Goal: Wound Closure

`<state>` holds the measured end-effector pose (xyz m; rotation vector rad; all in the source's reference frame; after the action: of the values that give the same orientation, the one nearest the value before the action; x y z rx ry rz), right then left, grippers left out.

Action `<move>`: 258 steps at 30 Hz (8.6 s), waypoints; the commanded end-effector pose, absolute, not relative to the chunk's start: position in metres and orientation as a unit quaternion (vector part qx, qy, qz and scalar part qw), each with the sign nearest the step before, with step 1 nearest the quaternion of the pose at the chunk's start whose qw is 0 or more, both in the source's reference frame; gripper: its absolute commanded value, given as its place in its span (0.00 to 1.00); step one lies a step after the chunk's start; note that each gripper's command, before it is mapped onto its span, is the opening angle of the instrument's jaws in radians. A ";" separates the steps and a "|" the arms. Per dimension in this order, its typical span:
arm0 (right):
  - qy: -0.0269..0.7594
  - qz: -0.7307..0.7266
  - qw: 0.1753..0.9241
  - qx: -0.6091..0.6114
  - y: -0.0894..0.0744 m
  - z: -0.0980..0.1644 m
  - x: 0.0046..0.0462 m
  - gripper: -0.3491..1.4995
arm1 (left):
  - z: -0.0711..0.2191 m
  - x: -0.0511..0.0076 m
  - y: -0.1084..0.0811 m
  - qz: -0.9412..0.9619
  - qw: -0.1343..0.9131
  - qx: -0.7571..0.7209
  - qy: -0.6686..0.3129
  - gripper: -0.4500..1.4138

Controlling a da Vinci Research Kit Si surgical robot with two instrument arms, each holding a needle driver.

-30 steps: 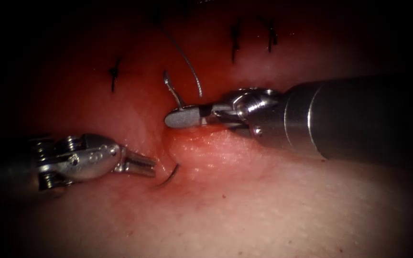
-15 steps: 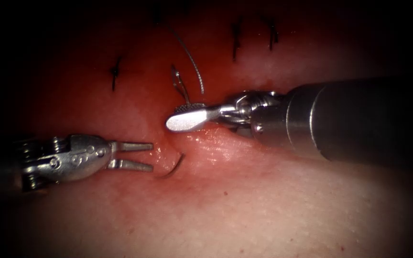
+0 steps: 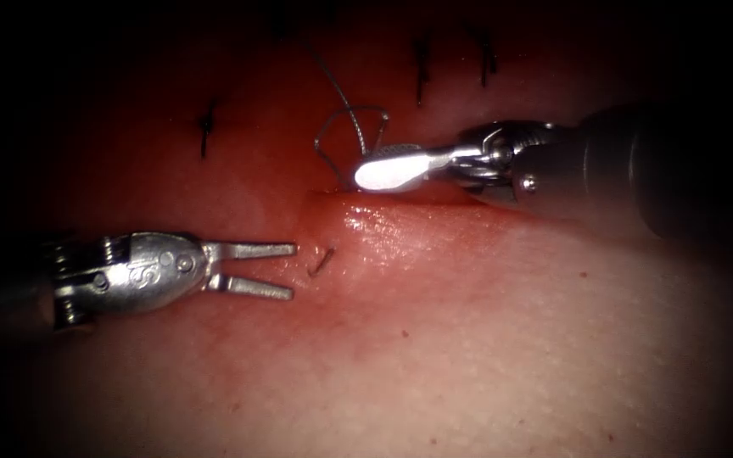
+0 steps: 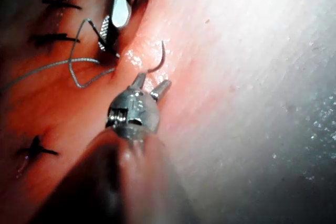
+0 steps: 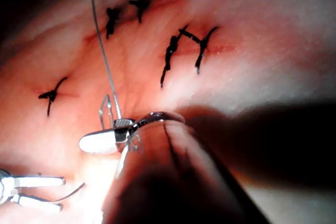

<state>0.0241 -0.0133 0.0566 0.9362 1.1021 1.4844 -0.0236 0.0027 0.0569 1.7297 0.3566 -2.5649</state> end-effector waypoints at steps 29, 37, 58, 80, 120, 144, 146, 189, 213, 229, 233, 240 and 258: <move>0.458 0.598 0.517 0.407 -0.013 0.057 0.0243 0.76 | 0.060 -0.0266 0.005 -0.794 0.096 0.572 0.184 0.22; 0.455 0.597 0.521 0.406 -0.013 0.058 0.0239 0.75 | 0.059 -0.0266 0.004 -0.784 0.101 0.580 0.198 0.00; 0.483 0.526 0.572 0.403 -0.012 0.059 0.0234 0.82 | 0.054 -0.0246 0.005 -0.718 -0.073 0.567 0.398 0.00; 0.558 0.204 0.743 0.307 -0.015 0.053 0.0271 0.70 | 0.048 -0.0205 0.006 -0.672 -0.139 0.618 0.385 0.00; 0.418 0.266 0.827 0.266 -0.018 0.057 0.0287 0.00 | 0.038 -0.0175 0.003 -0.724 -0.061 0.648 0.229 0.00; 0.468 0.269 0.775 0.328 -0.021 0.047 0.0331 0.55 | 0.039 -0.0146 0.004 -0.763 -0.131 0.596 0.212 0.00; 0.490 0.270 0.771 0.305 -0.020 0.048 0.0326 0.81 | 0.039 -0.0140 0.004 -0.770 -0.138 0.588 0.205 0.00; 0.405 0.318 0.791 0.331 -0.023 0.046 0.0328 0.00 | 0.041 -0.0113 0.006 -0.801 -0.191 0.544 0.161 0.00; 0.472 0.321 0.802 0.177 -0.017 0.052 0.0286 0.60 | 0.042 -0.0089 0.007 -0.841 -0.226 0.479 0.106 0.00; 0.408 0.323 0.832 0.192 -0.018 0.057 0.0294 0.00 | 0.042 -0.0099 0.007 -0.840 -0.222 0.484 0.107 0.00; 0.392 0.349 0.821 0.225 -0.019 0.055 0.0282 0.00 | 0.042 -0.0101 0.007 -0.840 -0.222 0.484 0.107 0.00; 0.401 0.349 0.807 0.258 -0.021 0.045 0.0269 0.00 | 0.042 -0.0132 0.005 -0.841 -0.213 0.482 0.119 0.00; 0.437 0.296 0.810 0.257 -0.025 0.036 0.0296 0.37 | 0.038 -0.0157 0.002 -0.853 -0.204 0.464 0.121 0.00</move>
<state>0.0289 -0.0257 0.0353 0.5472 0.9438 0.6332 -0.0150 0.0016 0.0377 1.6834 0.4391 -3.0996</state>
